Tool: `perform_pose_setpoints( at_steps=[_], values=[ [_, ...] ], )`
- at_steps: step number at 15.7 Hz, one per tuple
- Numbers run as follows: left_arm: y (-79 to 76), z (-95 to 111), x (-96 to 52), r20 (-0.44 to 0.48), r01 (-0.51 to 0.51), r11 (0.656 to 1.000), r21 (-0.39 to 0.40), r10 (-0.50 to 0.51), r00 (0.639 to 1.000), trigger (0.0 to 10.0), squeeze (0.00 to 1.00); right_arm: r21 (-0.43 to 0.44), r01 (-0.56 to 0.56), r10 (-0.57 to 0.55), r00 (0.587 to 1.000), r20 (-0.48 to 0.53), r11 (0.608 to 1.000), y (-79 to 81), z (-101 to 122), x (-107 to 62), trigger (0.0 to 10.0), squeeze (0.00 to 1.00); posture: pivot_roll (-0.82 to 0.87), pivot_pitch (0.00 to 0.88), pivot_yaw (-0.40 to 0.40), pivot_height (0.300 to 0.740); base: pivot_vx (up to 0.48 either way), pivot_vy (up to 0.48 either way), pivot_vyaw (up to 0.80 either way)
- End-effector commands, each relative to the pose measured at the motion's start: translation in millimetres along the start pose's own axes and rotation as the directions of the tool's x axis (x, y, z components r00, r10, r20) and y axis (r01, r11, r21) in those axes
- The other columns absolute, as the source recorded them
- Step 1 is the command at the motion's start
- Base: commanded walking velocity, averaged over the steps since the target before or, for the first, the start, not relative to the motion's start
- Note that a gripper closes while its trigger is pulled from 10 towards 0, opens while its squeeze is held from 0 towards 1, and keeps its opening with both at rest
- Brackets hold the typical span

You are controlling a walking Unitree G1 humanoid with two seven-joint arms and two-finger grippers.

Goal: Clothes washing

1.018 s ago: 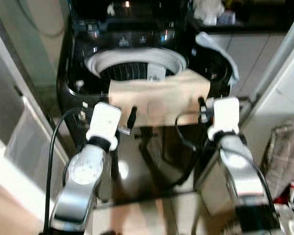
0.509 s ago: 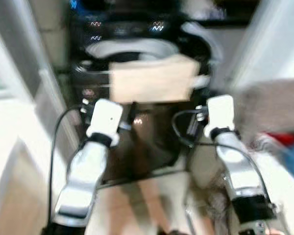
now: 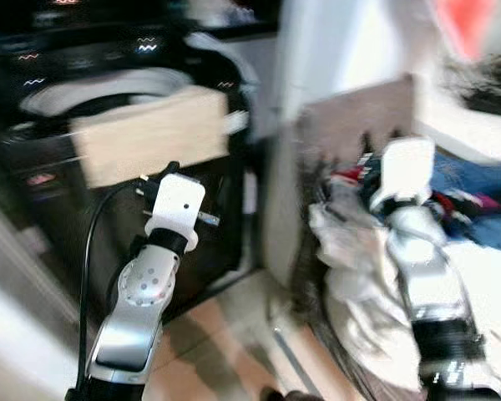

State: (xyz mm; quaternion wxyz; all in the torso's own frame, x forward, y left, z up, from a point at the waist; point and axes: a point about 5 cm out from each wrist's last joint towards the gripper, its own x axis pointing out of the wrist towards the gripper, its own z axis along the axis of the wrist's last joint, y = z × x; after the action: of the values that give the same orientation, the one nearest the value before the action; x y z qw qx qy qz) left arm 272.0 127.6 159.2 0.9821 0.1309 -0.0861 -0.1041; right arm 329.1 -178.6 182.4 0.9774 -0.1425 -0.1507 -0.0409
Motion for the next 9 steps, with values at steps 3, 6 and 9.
perform_pose_setpoints(
  at_steps=[3, 6, 9],
  values=[
    [-0.7, 0, 3.2, 0.007, 0.018, 1.0, -0.009, -0.018, 1.0, 10.0, 0.0, -0.072, -0.013, 0.015, 0.999, 0.031, 0.997, -3.1, 9, 11.5, 10.0, 1.0, -0.02, 0.0, -0.004, 0.716, 0.0, 0.0, -0.63],
    [-0.6, 1, 4.7, 0.016, 0.024, 1.0, 0.003, -0.024, 1.0, 10.0, 0.0, 0.25, 0.133, -0.104, 0.987, -0.125, 0.959, -18.3, 18, 31.6, 10.0, 1.0, -0.02, 0.0, -0.004, 0.716, 0.0, 0.0, 0.0],
    [3.3, 2, 4.9, 0.02, 0.022, 1.0, 0.009, -0.022, 1.0, 10.0, 0.0, 0.329, 0.142, -0.081, 0.978, -0.194, 0.934, -12.0, 18, 22.6, 10.0, 1.0, -0.02, 0.0, -0.007, 0.716, 0.0, 0.0, 0.0]
  ],
)
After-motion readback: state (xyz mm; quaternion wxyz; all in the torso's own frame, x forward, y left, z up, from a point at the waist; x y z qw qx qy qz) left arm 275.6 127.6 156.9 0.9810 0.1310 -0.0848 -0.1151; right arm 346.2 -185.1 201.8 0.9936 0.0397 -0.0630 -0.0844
